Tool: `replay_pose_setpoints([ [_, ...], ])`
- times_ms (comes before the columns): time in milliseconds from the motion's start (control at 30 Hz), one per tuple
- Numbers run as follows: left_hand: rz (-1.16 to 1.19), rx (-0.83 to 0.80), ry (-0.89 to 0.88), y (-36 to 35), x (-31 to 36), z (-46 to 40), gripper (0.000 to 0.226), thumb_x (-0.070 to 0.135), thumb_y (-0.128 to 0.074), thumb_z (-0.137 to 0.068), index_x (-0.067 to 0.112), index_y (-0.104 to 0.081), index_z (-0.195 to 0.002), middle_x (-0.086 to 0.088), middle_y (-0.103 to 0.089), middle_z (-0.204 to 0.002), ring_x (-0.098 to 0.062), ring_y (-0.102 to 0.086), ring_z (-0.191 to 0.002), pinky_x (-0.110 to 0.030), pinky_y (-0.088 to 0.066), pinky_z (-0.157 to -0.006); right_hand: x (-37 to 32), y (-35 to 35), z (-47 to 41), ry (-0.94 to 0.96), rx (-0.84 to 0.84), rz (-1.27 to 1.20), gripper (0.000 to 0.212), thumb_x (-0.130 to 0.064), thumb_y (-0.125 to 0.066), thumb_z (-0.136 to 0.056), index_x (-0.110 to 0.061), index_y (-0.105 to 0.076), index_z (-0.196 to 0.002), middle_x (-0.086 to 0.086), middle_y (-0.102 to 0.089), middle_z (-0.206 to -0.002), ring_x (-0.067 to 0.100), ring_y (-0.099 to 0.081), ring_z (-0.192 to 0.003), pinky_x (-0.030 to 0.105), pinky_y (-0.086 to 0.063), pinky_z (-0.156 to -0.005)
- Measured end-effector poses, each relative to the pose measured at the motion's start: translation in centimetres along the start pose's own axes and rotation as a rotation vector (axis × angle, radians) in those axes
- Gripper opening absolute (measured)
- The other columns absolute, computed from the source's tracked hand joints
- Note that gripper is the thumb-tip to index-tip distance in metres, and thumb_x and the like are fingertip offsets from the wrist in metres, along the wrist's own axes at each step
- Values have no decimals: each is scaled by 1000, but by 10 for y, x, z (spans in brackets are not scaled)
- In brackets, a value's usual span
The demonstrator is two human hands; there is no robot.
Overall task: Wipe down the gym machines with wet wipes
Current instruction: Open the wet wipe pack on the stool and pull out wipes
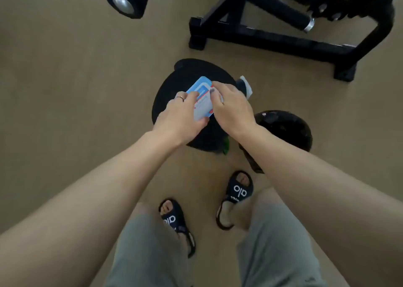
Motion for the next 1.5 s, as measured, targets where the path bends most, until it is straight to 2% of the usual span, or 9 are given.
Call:
replay_pose_setpoints([
  [100, -146, 86, -48, -21, -16, -34, 72, 57, -60, -92, 23, -34, -150, -6, -37, -148, -26, -43, -128, -45, -52, -92, 20, -22, -19, 53, 134, -64, 48, -38, -31, -108, -18, -54, -146, -2, -58, -143, 14, -50, -131, 38, -41, -112],
  [267, -255, 392, -356, -20, -18, -59, 60, 56, -55, -93, 19, -47, -140, -7, -49, -134, -29, -47, -121, -47, -48, -92, 40, -27, -32, 185, 512, -61, 43, -36, -33, -103, -17, -62, -128, 0, -65, -118, 14, -54, -102, 31, -41, -91],
  [500, -115, 435, -572, -17, -24, -69, 49, 48, -63, -91, 25, -54, -133, 2, -49, -132, -20, -44, -124, -33, -43, -93, 54, -37, -29, 169, 711, -222, 41, -41, -29, -103, -18, -60, -115, -6, -60, -106, 3, -47, -91, 11, -34, -79],
  [667, -152, 459, -672, -19, -23, -66, 46, 53, -59, -95, 28, -54, -134, 5, -50, -132, -16, -45, -122, -30, -42, -85, 60, -37, -30, 115, 728, -268, 24, -37, -34, -108, -21, -50, -100, -3, -60, -94, 3, -55, -79, 14, -39, -63],
  [967, -181, 395, -722, -9, -23, -69, 46, 58, -47, -98, 29, -60, -132, 6, -60, -125, -12, -55, -110, -31, -45, -73, 55, -34, -24, 94, 756, -210, 29, -35, -32, -111, -19, -46, -91, -12, -48, -79, -3, -48, -72, 9, -36, -64],
  [1167, 40, 494, -668, 18, -24, -75, 27, 42, -38, -107, 28, -60, -104, 12, -59, -78, -10, -54, -72, -38, -47, -66, 59, -39, -21, 71, 726, -213, 27, -35, -33, -111, -21, -45, -91, -12, -48, -79, -4, -50, -72, 11, -38, -64],
  [1267, 228, 514, -572, 25, -33, -93, 21, 27, -43, -106, 23, -51, -125, 7, -62, -103, -13, -59, -88, -36, -50, -74, 59, -37, -20, 64, 725, -194, 25, -32, -36, -111, -19, -48, -94, -7, -55, -86, 5, -54, -78, 19, -42, -65],
  [1367, 294, 569, -498, 27, -40, -95, 36, 6, -51, -96, 17, -39, -128, 0, -44, -118, -17, -50, -99, -38, -53, -84, 60, -36, -23, 54, 721, -194, 21, -30, -40, -109, -18, -49, -95, -6, -59, -90, 7, -57, -80, 27, -47, -67],
  [1500, -175, 808, -620, 27, -14, -60, 39, -11, -56, -78, 15, -51, -106, -13, -46, -119, -31, -44, -104, -39, -44, -84, 56, -39, -23, 59, 713, -155, 14, -28, -44, -107, -18, -51, -99, -11, -57, -88, 6, -59, -81, 28, -52, -66],
])
Point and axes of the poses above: each hand's wrist, its own z-axis away from the middle knuckle, its own y-axis out of the back of the hand, x = y × z, the point moved 10 cm from there along -z, towards the middle knuckle
